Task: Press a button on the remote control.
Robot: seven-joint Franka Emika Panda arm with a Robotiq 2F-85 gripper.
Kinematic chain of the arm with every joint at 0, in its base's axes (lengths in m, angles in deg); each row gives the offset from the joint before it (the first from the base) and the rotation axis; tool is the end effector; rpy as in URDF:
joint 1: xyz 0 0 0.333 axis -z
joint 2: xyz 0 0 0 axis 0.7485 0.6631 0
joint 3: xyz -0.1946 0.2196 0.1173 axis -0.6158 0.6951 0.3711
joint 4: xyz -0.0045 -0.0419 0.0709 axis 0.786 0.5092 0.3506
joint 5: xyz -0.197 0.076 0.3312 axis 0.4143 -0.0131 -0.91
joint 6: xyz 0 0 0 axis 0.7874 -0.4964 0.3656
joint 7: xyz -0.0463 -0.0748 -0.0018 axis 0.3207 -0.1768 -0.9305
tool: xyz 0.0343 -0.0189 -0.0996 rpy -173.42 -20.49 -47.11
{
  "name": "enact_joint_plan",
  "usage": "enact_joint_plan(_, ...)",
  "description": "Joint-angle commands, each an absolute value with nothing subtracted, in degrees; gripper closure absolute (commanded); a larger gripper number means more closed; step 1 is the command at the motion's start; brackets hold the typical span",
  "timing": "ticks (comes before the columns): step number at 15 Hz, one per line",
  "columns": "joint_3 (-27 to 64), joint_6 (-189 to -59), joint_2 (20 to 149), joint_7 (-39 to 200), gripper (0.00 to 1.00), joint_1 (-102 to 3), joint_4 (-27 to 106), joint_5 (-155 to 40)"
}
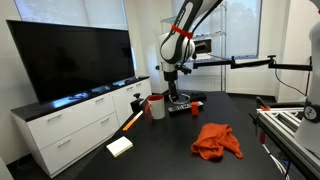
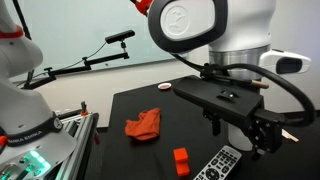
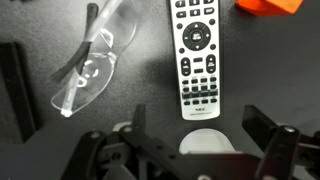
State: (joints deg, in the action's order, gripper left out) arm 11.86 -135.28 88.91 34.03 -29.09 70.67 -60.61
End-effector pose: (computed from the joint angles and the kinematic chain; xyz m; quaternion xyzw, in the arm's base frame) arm 0.4966 -0.2830 0.2344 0.9931 0.1121 -0.0026 0.0355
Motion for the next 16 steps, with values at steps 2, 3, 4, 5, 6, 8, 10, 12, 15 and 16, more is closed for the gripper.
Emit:
enact_joint_plan(2,15.8,-136.9,89.1,23.8,0.00,-25.8,70.6,-61.7)
enact_joint_plan(3,16.8,-137.1,89.2,21.0,0.00,-25.1,70.6,-62.4)
enact_joint_plan(4,17.3,-137.5,89.4,19.1,0.00,-24.9,70.8,-62.4)
enact_joint_plan(5,17.6,-137.8,89.8,17.6,0.00,-24.6,70.5,-62.3)
enact_joint_plan(6,18.0,-138.0,90.1,16.0,0.00,-24.2,70.3,-62.4)
enact_joint_plan(8,18.3,-138.5,90.6,12.7,0.00,-23.3,69.8,-62.5)
enact_joint_plan(10,16.6,-137.9,90.7,16.8,0.00,-25.1,70.7,-61.2)
enact_joint_plan(12,16.6,-137.9,90.7,15.2,0.00,-24.6,70.5,-61.3)
enact_joint_plan(15,15.7,-137.0,90.3,17.8,0.00,-25.7,70.8,-60.4)
enact_joint_plan(16,15.0,-136.8,90.2,19.7,0.00,-26.4,71.4,-59.7)
